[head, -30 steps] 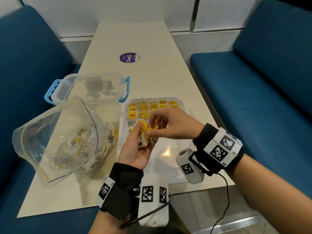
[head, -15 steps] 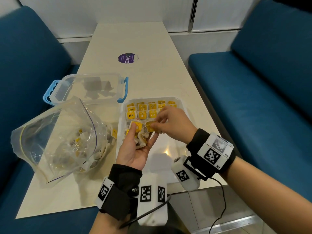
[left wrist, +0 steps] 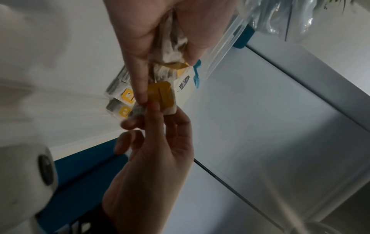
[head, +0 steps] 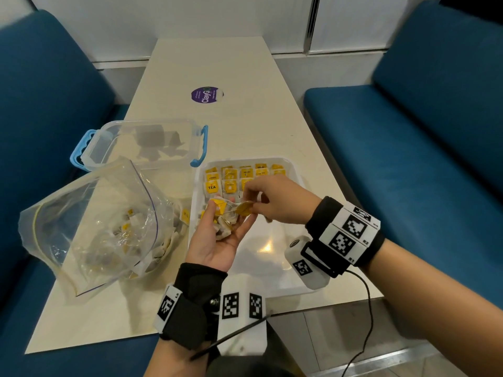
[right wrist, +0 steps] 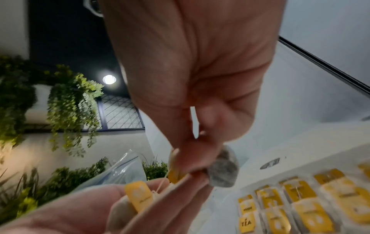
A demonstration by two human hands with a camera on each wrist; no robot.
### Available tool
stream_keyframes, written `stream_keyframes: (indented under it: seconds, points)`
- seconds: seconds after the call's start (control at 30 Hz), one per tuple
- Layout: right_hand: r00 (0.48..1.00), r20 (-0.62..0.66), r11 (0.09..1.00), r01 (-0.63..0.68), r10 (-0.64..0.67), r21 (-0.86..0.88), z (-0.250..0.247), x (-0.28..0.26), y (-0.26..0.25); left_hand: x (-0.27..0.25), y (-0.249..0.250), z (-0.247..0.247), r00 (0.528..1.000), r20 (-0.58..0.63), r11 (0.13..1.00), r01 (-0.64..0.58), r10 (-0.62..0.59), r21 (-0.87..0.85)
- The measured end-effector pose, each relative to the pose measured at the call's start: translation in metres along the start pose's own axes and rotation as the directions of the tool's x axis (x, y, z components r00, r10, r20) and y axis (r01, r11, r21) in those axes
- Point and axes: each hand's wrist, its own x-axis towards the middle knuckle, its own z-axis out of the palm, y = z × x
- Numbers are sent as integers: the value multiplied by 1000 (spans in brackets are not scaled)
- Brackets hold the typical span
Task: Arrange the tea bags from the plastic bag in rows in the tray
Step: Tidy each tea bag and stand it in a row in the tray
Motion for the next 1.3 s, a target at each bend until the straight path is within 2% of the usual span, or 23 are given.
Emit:
stream_keyframes:
  seconds: [0.07, 0.13, 0.27, 0.33, 0.53, 0.7, 0.8, 0.9, 1.0, 1.13, 1.2, 1.3]
  points:
    - [1000, 12, 988, -28, 26, 153, 0, 1, 0, 1, 1, -2, 1000, -11, 1000, -15, 15, 26]
    - [999, 2, 981, -48, 49, 187, -1, 3, 2, 0, 3, -3, 999, -15, 998, -32, 33, 63]
    - [999, 32, 995, -3, 6, -97, -5, 10, 0, 1, 5, -2, 998, -30, 993, -48, 52, 108]
    - [999, 32, 987, -28, 33, -161, -5, 13, 0, 1, 5, -1, 998, -35, 993, -44, 48, 114]
    - [993, 67, 991, -103, 97, 81, -3, 11, 7, 1, 7, -5, 997, -38, 990, -61, 66, 124]
    - [993, 84, 992, -89, 81, 86, -10, 7, 8, -1, 9, -7, 997, -13, 986, -71, 74, 150]
    - [997, 61, 988, -58, 50, 142, -14, 7, 8, -3, 8, -6, 998, 20, 991, -67, 65, 116]
    - [997, 38, 946, -74, 66, 314, -17, 4, 5, -6, 5, -4, 998, 47, 994, -54, 49, 98]
    - [995, -31, 926, -76, 94, 369, -19, 4, 5, -7, 1, -4, 997, 66, 992, -43, 35, 120]
    - [992, -65, 928, -78, 109, 365, -21, 8, 7, -7, -1, -4, 997, 69, 990, -28, 18, 136]
    - [994, -29, 929, -85, 102, 361, -24, 7, 6, -6, -2, -4, 997, 64, 989, -40, 31, 143]
    - [993, 71, 965, -104, 90, 240, -34, 4, 4, -4, -1, -6, 994, 57, 985, -102, 95, 139]
